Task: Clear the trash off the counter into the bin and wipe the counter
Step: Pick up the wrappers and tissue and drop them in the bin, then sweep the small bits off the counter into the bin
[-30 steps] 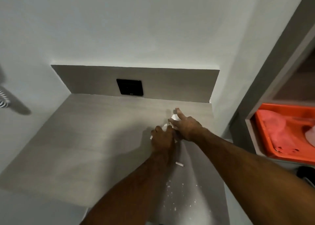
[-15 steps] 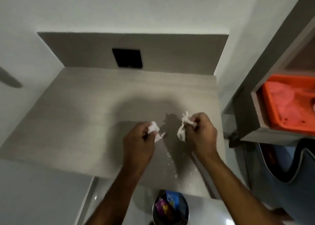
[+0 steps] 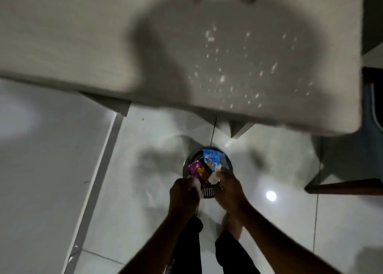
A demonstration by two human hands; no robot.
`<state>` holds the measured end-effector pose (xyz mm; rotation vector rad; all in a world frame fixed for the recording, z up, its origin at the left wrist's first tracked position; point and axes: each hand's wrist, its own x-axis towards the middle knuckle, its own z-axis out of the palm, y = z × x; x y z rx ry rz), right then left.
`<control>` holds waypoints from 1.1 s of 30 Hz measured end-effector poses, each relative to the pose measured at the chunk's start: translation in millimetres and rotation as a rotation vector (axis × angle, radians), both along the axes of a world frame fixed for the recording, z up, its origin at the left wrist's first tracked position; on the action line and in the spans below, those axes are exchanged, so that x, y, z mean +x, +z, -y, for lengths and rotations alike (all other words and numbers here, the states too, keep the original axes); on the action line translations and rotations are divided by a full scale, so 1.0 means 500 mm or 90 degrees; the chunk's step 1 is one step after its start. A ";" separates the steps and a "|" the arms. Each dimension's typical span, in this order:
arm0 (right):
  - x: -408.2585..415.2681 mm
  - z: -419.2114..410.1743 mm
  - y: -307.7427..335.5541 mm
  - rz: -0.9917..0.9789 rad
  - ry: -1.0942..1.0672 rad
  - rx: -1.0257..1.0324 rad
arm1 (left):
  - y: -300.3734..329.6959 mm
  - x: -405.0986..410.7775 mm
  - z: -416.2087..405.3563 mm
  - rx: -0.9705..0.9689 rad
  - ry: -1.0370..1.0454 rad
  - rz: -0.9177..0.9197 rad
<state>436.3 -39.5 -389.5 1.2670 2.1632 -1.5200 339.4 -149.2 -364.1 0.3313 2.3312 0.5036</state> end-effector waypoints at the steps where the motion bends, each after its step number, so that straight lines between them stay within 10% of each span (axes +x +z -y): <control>1: -0.012 -0.011 -0.039 0.032 -0.005 -0.018 | -0.038 -0.014 -0.020 -0.005 0.000 0.003; 13: -0.017 -0.068 -0.173 0.107 0.142 -0.076 | -0.162 -0.093 -0.065 -0.016 -0.174 0.092; 26: -0.106 -0.064 0.540 -0.261 0.174 0.343 | 0.471 -0.185 -0.011 0.440 -0.261 -0.472; 33: -0.226 -0.286 0.694 -0.131 -0.079 0.547 | 0.644 -0.315 -0.303 0.313 -0.305 -0.515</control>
